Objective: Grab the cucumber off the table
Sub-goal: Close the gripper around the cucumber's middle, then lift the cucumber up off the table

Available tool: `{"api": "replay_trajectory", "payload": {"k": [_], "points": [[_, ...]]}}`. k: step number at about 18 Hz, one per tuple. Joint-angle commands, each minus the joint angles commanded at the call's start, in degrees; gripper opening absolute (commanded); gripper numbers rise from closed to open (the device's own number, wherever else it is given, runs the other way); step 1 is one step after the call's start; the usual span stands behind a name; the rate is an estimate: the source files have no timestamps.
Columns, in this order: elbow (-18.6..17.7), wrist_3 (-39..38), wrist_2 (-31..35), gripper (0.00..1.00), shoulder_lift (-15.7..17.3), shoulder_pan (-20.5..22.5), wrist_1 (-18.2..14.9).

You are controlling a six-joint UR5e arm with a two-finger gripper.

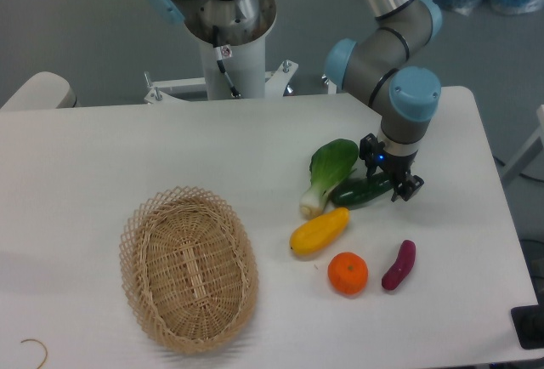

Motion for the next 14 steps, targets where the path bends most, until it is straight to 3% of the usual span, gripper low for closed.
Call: {"api": "replay_trajectory", "payload": {"k": [2, 7, 12, 14], "points": [[0.09, 0.0, 0.09, 0.28, 0.0, 0.09, 0.0], [1.23, 0.26, 0.0, 0.28, 0.09, 0.09, -0.09], [5.27, 3.77, 0.0, 0.28, 1.14, 0.44, -1.31], [6.93, 4.22, -0.09, 0.28, 2.45, 0.53, -3.5]]}}
